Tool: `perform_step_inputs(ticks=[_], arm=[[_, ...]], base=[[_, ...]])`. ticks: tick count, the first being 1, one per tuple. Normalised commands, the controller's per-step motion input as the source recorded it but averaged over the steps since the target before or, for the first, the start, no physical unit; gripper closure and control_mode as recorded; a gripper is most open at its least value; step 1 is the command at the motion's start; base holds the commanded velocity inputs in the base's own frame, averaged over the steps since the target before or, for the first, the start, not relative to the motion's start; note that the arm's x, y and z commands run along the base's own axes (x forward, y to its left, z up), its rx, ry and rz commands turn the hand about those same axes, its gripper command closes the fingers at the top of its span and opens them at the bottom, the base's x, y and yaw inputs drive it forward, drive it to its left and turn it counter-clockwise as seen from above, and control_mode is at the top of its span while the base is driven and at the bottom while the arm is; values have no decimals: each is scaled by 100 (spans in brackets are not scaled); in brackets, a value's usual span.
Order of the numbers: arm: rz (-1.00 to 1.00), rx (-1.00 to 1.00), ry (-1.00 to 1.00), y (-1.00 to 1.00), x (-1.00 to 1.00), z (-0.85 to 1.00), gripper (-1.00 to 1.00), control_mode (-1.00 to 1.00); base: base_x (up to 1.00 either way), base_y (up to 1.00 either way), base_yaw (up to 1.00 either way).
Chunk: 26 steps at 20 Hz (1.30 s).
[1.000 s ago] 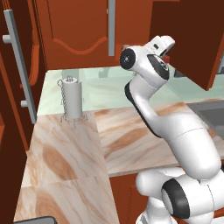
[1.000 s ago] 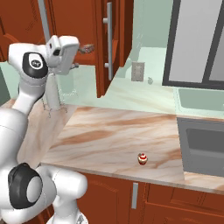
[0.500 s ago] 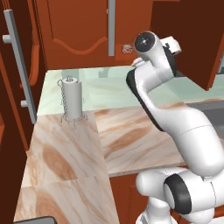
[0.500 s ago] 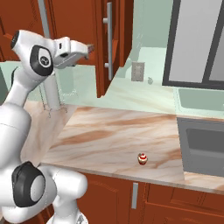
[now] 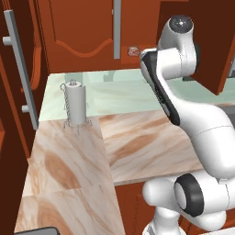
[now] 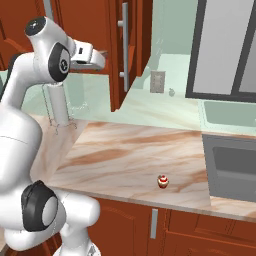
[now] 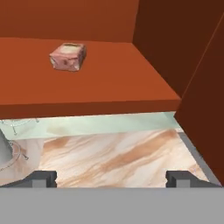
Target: Open the cabinet. Pick the bar soap and place it next to the sink. Then close the cabinet.
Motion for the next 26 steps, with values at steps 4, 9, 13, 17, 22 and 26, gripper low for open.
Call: perform_step_inputs(ticks=[4, 9, 13, 17, 22, 26], arm=[[17, 21, 0, 16, -5, 0, -100, -100], [17, 1, 0, 6, 0, 0, -100, -100], [17, 6, 0, 0, 0, 14, -100, -100], [11, 9, -5, 0, 2, 16, -100, -100], [0, 4, -7, 18, 8, 1, -100, -100], [0, 0, -2, 26, 27, 0, -100, -100]], base=[[0, 0, 0], [0, 0, 0], [0, 0, 0], [0, 0, 0], [0, 0, 0], [0, 0, 0]])
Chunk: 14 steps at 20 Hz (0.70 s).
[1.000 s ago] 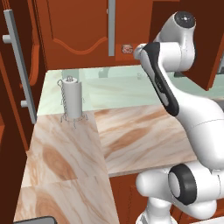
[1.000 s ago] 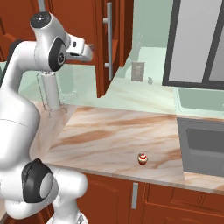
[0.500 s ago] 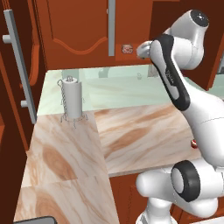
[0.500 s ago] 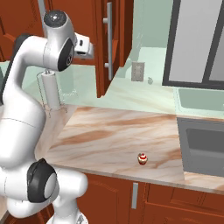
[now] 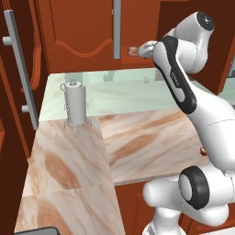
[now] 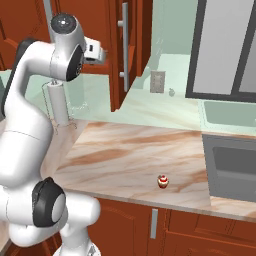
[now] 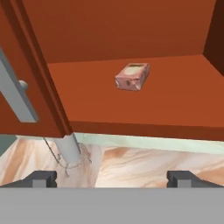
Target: Open the cabinet. Pick the bar soap and place it next to the sink. Then close the cabinet.
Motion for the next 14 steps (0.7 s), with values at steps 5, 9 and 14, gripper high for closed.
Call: perform_step_inputs(ticks=[5, 9, 14], arm=[[0, 0, 0, 26, 13, 0, -100, -100], [0, 0, 0, 7, 7, 2, -100, -100], [-2, 0, 0, 0, 0, 2, -100, -100]], base=[[0, 0, 0], [0, 0, 0], [0, 0, 0]])
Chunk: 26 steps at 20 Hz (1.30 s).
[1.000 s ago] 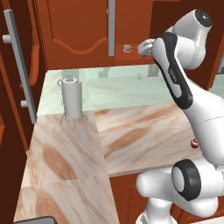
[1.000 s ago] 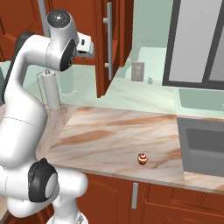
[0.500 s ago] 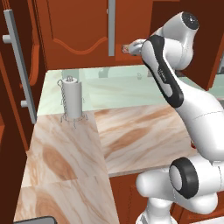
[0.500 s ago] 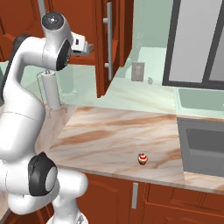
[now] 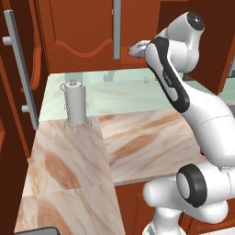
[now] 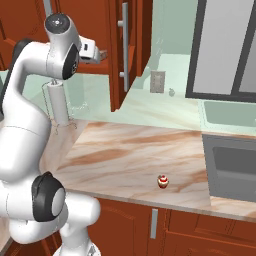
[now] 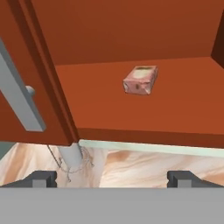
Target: Open the cabinet. Pick the bar soap and place it next to the sink. Then close the cabinet.
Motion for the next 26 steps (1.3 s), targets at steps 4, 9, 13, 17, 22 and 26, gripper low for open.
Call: perform_step_inputs(ticks=[4, 9, 13, 17, 22, 26], arm=[[-6, 0, 0, -10, 0, 4, -100, -100], [-10, 0, 0, -23, 10, 0, -100, -100], [-10, 0, 0, -6, 35, 0, -100, -100], [-4, 0, 0, 0, 38, 0, -100, -100], [-1, 4, 0, 0, 36, 2, -100, -100], [0, 9, 0, 0, 24, 4, -100, -100]], base=[[0, 0, 0], [0, 0, 0], [0, 0, 0], [0, 0, 0], [0, 0, 0], [0, 0, 0]])
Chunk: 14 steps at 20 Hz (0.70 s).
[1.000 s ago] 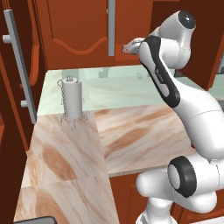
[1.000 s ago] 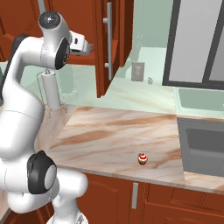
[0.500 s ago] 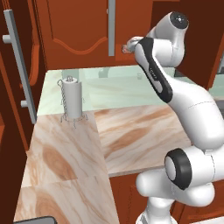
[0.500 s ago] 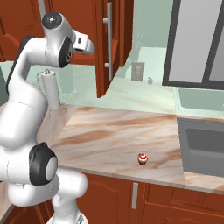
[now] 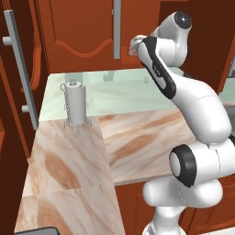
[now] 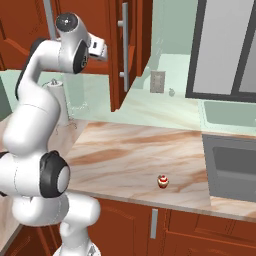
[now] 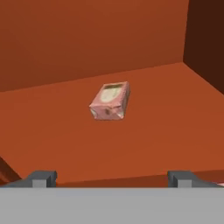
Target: Open the cabinet. Pick the bar soap and place it next to the sink. Then close the cabinet.
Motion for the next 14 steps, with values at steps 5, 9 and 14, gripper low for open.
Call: perform_step_inputs(ticks=[5, 9, 14], arm=[[1, 6, 1, 0, 30, 2, -100, -100], [2, 0, 5, 0, 33, 0, -100, -100], [0, 0, 7, 0, 22, 0, -100, -100]], base=[[0, 0, 0], [0, 0, 0], [0, 0, 0]])
